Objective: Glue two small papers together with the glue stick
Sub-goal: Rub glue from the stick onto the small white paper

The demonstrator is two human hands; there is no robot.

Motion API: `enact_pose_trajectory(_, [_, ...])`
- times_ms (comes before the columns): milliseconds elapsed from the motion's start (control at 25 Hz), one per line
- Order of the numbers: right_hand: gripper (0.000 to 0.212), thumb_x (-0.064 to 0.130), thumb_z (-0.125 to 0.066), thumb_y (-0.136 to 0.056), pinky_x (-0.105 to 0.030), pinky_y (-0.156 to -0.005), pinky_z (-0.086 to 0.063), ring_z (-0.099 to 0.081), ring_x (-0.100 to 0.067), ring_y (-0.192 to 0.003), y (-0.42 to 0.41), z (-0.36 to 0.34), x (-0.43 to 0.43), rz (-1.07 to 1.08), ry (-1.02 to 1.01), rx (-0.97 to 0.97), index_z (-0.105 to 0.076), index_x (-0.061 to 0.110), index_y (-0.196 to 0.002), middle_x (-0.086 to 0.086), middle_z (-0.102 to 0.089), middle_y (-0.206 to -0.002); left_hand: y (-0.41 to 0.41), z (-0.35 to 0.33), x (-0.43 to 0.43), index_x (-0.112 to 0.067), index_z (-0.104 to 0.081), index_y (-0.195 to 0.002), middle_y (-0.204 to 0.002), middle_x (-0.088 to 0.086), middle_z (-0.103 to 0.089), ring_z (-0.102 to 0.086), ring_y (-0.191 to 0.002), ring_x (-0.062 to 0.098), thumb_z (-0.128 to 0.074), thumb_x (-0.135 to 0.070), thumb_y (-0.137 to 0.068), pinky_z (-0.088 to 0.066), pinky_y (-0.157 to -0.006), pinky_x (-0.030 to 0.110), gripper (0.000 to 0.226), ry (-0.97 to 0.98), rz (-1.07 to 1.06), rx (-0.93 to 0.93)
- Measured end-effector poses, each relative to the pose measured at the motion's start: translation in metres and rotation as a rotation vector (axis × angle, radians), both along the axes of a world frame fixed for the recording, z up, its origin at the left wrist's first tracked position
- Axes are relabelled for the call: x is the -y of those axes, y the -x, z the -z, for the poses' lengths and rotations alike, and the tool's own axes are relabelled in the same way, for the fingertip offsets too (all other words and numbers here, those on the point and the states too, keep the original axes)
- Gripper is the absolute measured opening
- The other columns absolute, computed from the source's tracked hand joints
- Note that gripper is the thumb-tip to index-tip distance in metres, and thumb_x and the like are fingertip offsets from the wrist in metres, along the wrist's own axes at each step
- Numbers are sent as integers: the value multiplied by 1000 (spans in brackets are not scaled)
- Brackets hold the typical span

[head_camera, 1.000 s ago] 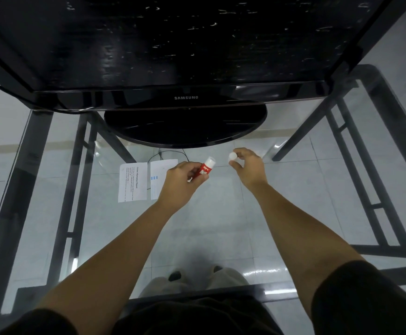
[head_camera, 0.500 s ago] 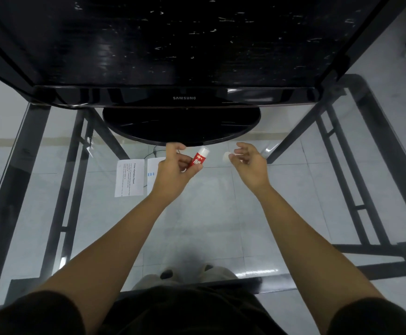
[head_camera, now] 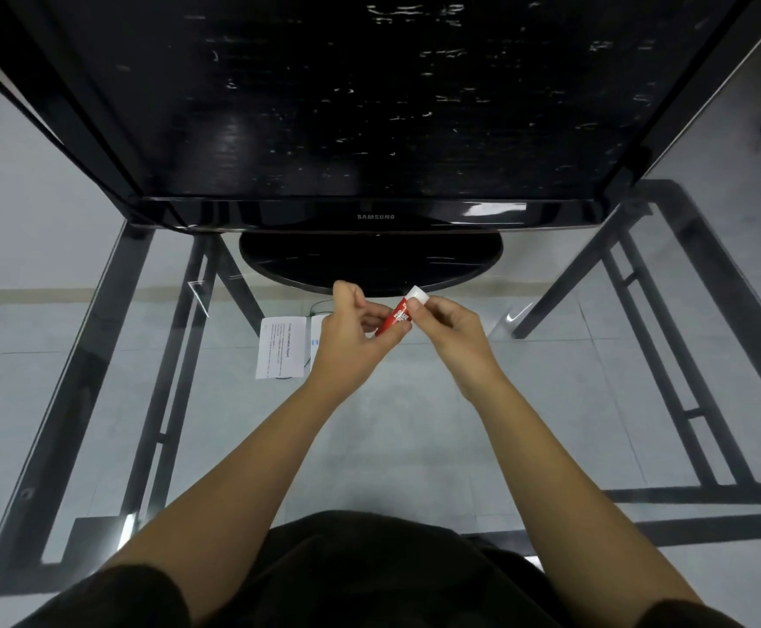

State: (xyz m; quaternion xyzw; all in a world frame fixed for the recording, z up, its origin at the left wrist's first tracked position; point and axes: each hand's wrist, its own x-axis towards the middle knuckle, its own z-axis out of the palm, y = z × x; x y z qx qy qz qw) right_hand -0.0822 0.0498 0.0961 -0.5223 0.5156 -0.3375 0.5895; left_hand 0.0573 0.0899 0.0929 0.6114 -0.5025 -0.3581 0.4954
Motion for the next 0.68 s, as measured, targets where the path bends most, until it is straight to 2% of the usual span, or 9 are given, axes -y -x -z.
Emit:
enact_pose_trajectory(120, [19,35,-64,-86,-12,-70,-46,-60,-2,-79,-3,-5,-1,68,27,37,-71,19,-92,3,-68,-84,-2,1,-6,-29,-36,-104,-109,-7,-59,-59,-97,2,-74,-29,-77,-47,-76,10,46,-11,11,23])
enact_pose_trajectory(200, [20,36,-64,-86,-9,-67,-46,-58,-4,-77,-3,-7,0,113,43,44,-71,18,-90,1,-65,-81,-4,6,-12,-28,-38,-116,-118,-8,-52,-57,-103,7,-73,-32,-78,-48,-80,17,52,-80,18,-42])
enact_pose_trajectory(280, [22,38,-63,-86,-9,-66,-46,-58,-5,-77,-3,-9,-1,133,54,43,-71,17,-89,-1,-64,-81,-6,12,-16,-25,-45,-113,-112,-5,-60,-63,-95,11,-70,-30,-81,-53,-79,24,41,-104,26,-78])
enact_pose_trajectory(400, [20,40,-62,-86,-13,-72,-47,-63,-8,-89,-5,-10,-5,117,26,83,-69,23,-92,-5,-69,-92,-3,13,-18,-21,-55,-99,-99,0,-68,-66,-90,11,-66,-24,-84,-54,-79,27,19,-52,-1,-76])
enact_pose_trajectory(520, [26,41,-63,-85,-15,-72,-46,-63,-4,-83,-10,-9,-10,147,22,52,-69,17,-89,-6,-70,-91,1,12,-20,-26,-56,-95,-96,-2,-69,-66,-88,8,-67,-22,-84,-54,-80,24,16,-10,-1,-96])
enact_pose_trajectory(600, [33,42,-63,-84,-12,-68,-47,-61,-4,-77,-11,-9,-12,189,32,46,-69,10,-86,-8,-69,-85,4,12,-23,-30,-56,-95,-94,-8,-68,-65,-86,6,-66,-26,-84,-54,-78,23,16,-2,-9,-105])
enact_pose_trajectory(680, [34,43,-64,-83,-9,-66,-48,-61,-6,-76,-11,-11,-13,185,26,75,-70,10,-83,-9,-69,-84,6,14,-26,-29,-58,-94,-91,-8,-69,-66,-85,9,-64,-30,-85,-55,-79,27,11,-19,-7,-184])
